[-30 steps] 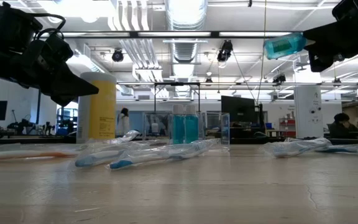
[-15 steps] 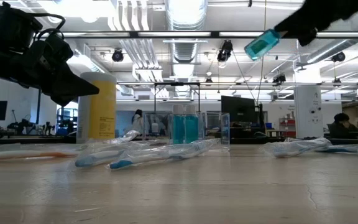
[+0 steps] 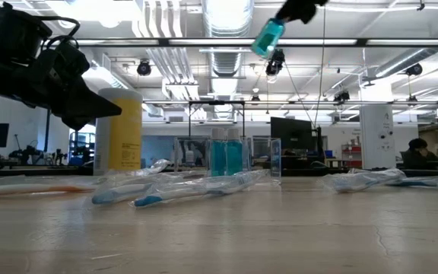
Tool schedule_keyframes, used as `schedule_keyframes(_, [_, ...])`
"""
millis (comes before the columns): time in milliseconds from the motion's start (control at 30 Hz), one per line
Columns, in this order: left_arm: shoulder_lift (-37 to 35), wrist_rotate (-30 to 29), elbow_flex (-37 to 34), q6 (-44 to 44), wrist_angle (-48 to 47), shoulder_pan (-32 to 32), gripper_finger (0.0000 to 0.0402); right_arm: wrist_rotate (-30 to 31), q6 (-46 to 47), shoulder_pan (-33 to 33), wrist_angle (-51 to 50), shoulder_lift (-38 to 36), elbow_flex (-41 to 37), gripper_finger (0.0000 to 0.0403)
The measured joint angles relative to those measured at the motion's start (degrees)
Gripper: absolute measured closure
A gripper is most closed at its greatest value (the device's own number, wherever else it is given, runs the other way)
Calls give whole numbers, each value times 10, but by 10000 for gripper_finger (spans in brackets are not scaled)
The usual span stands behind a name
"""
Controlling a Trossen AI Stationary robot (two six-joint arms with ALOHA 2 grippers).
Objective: Pick & Place toothbrushing station
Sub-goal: Put the top mouthwash into the middle section of the transparent organizer
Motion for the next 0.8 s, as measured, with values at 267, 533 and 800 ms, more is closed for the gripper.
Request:
schedule_keyframes(267, [0, 0, 0, 1, 0, 0, 396, -17, -29, -41, -60, 178, 133, 312])
schedule_keyframes(533, [0, 1, 0, 1, -2, 0, 396, -19, -50, -43, -72, 300, 189, 312])
schedule_keyframes(800, [0, 2, 0, 2, -3, 0, 396, -31, -27, -43, -106, 348, 239, 312])
